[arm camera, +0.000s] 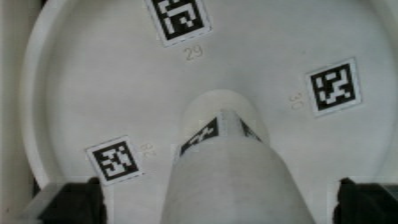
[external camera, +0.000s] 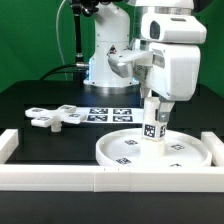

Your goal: Assemble round table

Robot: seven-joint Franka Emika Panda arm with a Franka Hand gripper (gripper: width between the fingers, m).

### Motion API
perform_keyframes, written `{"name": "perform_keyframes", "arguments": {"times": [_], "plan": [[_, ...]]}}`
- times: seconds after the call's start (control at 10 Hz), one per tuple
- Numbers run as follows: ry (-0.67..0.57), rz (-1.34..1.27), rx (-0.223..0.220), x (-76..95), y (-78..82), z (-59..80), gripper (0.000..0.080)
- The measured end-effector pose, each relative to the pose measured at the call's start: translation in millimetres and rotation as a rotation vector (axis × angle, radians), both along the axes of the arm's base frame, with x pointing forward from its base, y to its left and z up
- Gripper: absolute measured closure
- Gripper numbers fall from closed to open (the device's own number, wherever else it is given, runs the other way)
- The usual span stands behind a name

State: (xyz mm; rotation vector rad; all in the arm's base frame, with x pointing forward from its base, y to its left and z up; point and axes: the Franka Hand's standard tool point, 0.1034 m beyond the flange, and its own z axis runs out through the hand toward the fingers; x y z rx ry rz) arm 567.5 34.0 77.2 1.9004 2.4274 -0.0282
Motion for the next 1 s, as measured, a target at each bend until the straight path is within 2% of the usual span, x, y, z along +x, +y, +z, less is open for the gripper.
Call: {"name": "perform_keyframes", "arguments": {"times": [0.2, 0.3, 0.4, 0.8, 1.0], "plan": [[0.000, -0.022, 0.002, -0.7, 3.5, -0.5, 0.0159], [0.003, -0.025, 0.003, -1.4, 6.5, -0.7, 0.0323], [0.008, -0.027, 0.002, -2.0, 8.1, -0.8, 0.0393], [0.009, -0.070, 0.002, -2.1, 6.2, -1.0, 0.0393], [0.001, -0.251, 0.009, -2.9, 5.8, -1.5, 0.0393]]}}
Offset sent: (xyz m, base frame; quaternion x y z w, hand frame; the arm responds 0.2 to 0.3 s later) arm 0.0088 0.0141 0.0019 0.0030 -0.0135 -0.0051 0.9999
